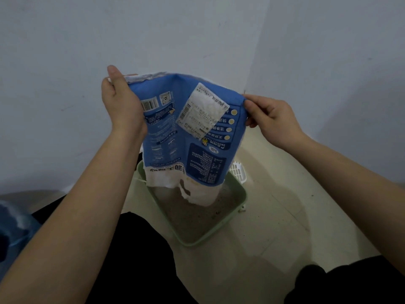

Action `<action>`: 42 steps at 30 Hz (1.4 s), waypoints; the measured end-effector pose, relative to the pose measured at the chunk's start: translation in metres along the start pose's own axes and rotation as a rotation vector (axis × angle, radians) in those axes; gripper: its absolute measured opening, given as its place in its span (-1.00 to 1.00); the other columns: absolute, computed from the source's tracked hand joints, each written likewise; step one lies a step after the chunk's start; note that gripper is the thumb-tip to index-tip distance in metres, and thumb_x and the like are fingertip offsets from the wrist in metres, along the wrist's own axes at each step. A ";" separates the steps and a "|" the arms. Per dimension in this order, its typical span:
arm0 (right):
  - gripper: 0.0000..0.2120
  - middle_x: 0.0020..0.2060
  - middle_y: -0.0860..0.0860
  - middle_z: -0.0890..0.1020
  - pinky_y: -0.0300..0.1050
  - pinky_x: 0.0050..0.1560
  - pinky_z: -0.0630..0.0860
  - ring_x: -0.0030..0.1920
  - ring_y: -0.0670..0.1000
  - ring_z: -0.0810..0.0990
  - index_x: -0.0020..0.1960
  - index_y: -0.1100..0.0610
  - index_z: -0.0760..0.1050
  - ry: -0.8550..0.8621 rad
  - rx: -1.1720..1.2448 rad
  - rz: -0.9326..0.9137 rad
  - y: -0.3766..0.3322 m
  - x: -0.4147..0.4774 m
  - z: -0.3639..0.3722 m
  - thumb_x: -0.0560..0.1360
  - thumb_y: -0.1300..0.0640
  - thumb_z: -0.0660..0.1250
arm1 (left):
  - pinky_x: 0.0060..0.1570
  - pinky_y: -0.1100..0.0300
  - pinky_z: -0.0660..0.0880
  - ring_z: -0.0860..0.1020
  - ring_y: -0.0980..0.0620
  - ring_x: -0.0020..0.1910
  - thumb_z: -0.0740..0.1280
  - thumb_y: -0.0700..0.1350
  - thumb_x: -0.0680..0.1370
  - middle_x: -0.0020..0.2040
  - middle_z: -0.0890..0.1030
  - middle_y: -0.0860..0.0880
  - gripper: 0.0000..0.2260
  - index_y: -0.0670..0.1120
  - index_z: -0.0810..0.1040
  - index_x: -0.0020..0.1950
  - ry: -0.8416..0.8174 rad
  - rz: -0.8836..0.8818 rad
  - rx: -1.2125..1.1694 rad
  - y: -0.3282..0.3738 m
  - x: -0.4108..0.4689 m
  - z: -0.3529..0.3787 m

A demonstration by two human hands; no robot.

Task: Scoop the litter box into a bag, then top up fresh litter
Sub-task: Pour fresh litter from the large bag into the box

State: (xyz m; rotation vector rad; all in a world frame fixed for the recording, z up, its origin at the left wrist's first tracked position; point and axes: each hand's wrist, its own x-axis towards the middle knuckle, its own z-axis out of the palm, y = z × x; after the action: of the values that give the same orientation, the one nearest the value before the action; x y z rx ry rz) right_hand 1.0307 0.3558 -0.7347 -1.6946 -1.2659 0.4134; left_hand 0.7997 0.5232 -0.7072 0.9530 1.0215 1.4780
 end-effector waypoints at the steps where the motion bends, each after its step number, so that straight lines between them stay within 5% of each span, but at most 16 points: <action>1: -0.74 -0.16 -0.05 0.69 -0.12 -0.08 0.63 -0.24 -0.08 0.64 0.27 0.05 0.59 0.035 -0.020 -0.019 -0.002 0.000 0.000 0.65 0.07 0.24 | -0.27 0.18 0.48 0.48 0.11 -0.36 0.11 0.04 0.67 -0.31 0.46 0.03 -0.69 -0.07 0.32 -0.22 0.011 -0.015 0.004 0.001 0.000 -0.002; 6: -0.78 -0.24 -0.17 0.63 -0.09 -0.13 0.63 -0.27 -0.13 0.61 0.15 0.06 0.63 0.148 -0.181 -0.167 -0.016 0.004 -0.001 0.65 0.06 0.23 | -0.24 0.20 0.56 0.60 0.10 -0.30 0.10 0.04 0.67 -0.19 0.63 -0.03 -0.68 -0.09 0.48 -0.15 0.056 0.031 0.077 0.001 0.007 -0.012; 16: -0.85 -0.29 -0.15 0.61 -0.46 -0.20 0.48 -0.27 -0.24 0.62 0.10 0.09 0.55 0.091 -0.209 -0.155 0.004 -0.002 0.006 0.65 0.10 0.21 | -0.25 0.19 0.56 0.60 0.07 -0.32 0.06 0.01 0.69 -0.24 0.63 -0.04 -0.68 -0.11 0.44 -0.15 0.070 -0.053 -0.026 -0.012 -0.006 -0.009; 22: -0.83 -0.29 -0.16 0.58 -0.48 -0.24 0.45 -0.28 -0.31 0.59 0.08 0.13 0.54 0.130 -0.212 -0.218 0.005 0.009 0.005 0.66 0.11 0.20 | -0.23 0.17 0.55 0.59 0.03 -0.32 0.09 -0.02 0.69 -0.27 0.63 -0.06 -0.67 -0.15 0.45 -0.17 0.126 0.001 -0.064 -0.016 0.003 -0.009; 26: -0.79 -0.24 -0.08 0.60 -0.37 -0.25 0.51 -0.28 -0.16 0.61 0.07 0.20 0.54 0.232 -0.161 -0.258 0.004 0.019 0.006 0.66 0.09 0.19 | -0.25 0.15 0.55 0.59 0.00 -0.34 0.10 -0.05 0.68 -0.30 0.61 -0.09 -0.67 -0.18 0.45 -0.18 0.126 0.045 -0.121 -0.010 0.006 0.001; 32: -0.82 -0.30 -0.20 0.56 -0.51 -0.25 0.42 -0.31 -0.32 0.59 0.05 0.19 0.51 0.139 -0.115 -0.216 0.019 0.017 0.011 0.66 0.12 0.19 | -0.27 0.20 0.53 0.56 0.10 -0.40 0.10 -0.05 0.69 -0.39 0.54 0.01 -0.71 -0.15 0.36 -0.19 0.170 -0.003 -0.195 -0.013 -0.008 0.011; 42: -0.91 -0.20 -0.08 0.60 -0.43 -0.26 0.48 -0.27 -0.24 0.61 0.02 -0.05 0.44 0.190 -0.019 -0.120 0.035 0.005 0.010 0.66 0.08 0.18 | -0.20 0.26 0.47 0.47 0.19 -0.33 0.10 0.02 0.67 -0.32 0.48 0.08 -0.68 -0.05 0.35 -0.24 0.201 0.019 0.245 -0.026 -0.018 0.010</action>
State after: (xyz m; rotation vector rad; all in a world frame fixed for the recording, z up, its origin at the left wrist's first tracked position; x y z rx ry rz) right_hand 1.0453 0.3641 -0.7674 -1.6228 -1.2260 0.1652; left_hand 0.8192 0.5083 -0.7297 1.0009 1.3673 1.5105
